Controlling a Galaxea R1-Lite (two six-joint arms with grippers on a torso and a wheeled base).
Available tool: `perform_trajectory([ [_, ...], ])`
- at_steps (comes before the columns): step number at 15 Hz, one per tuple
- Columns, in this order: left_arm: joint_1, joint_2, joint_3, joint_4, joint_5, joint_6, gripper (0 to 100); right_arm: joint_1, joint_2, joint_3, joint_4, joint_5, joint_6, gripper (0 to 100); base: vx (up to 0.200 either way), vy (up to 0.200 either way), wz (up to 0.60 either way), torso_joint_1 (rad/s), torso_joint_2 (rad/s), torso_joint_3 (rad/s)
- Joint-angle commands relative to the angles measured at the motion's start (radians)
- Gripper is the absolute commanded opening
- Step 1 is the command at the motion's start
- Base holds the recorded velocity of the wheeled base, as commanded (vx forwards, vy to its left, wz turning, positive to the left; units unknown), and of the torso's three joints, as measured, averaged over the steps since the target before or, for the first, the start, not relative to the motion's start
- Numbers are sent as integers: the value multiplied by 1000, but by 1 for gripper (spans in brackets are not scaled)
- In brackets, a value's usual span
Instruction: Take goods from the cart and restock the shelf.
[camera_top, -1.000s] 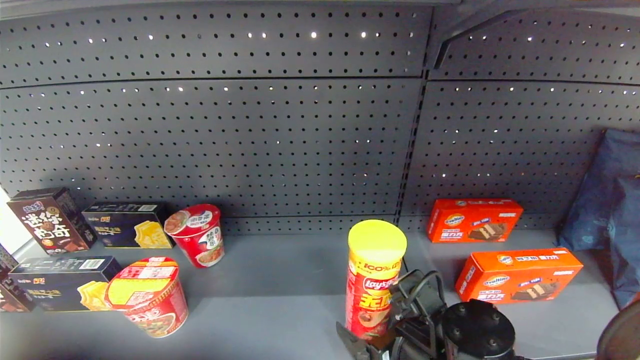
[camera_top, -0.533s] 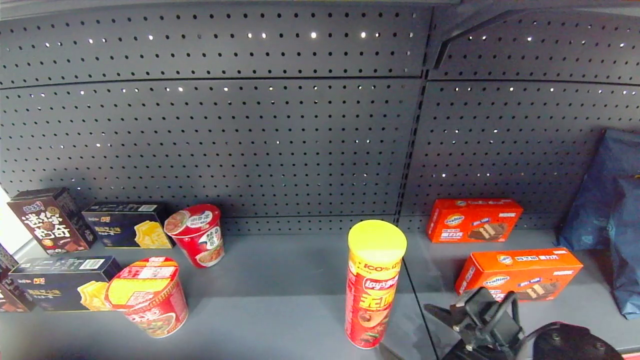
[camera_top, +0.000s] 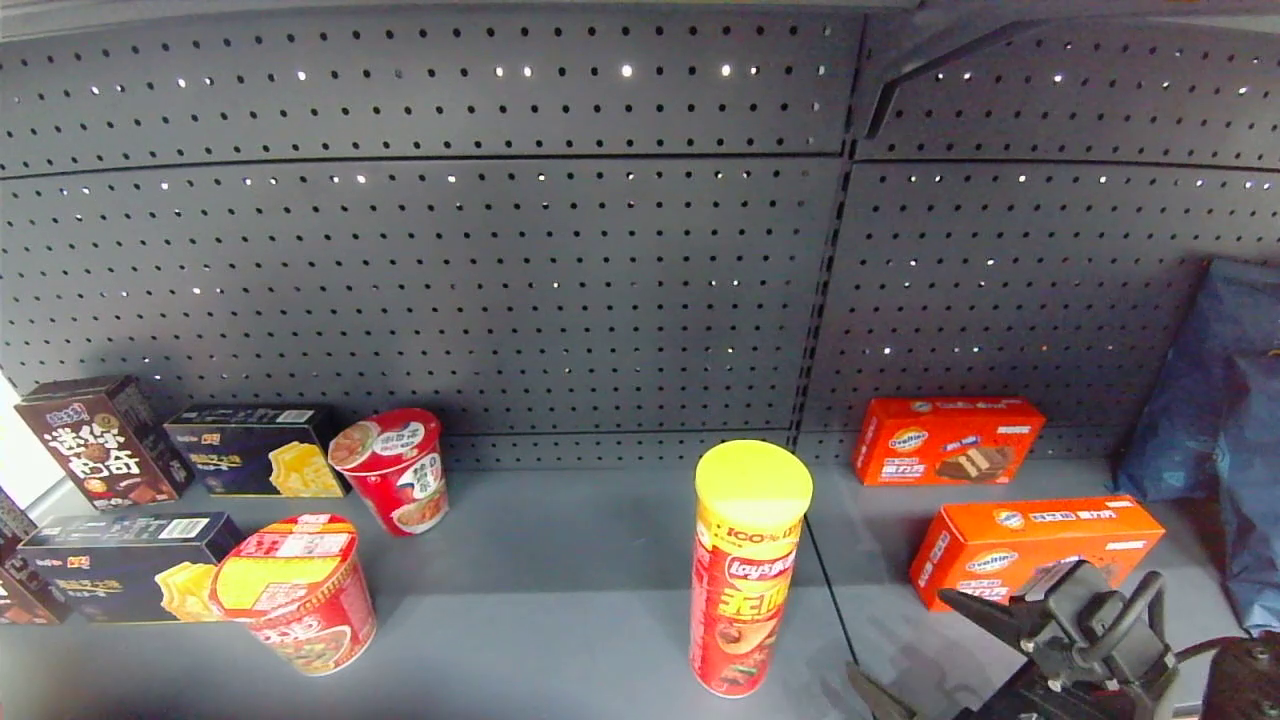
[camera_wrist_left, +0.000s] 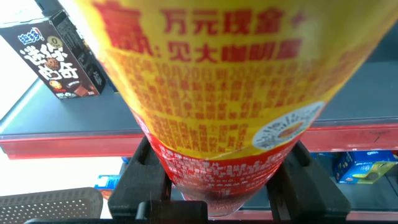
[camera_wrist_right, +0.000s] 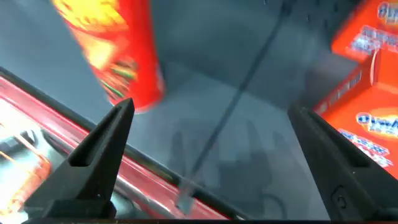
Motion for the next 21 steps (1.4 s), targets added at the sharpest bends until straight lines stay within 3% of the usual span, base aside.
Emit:
perform_trajectory([
  [1, 0, 2, 4, 1, 0, -1, 0, -35, 15, -88, 69, -18, -1, 100, 0, 0, 0, 0, 0, 0],
  [6, 0, 2, 10, 1, 2, -4, 0, -57, 153, -233, 109, -53, -1, 100, 0, 0, 0, 0, 0, 0],
  [21, 0, 2, 27, 1, 2, -7, 0, -51, 292, -309, 96, -41, -1, 100, 0, 0, 0, 0, 0, 0],
])
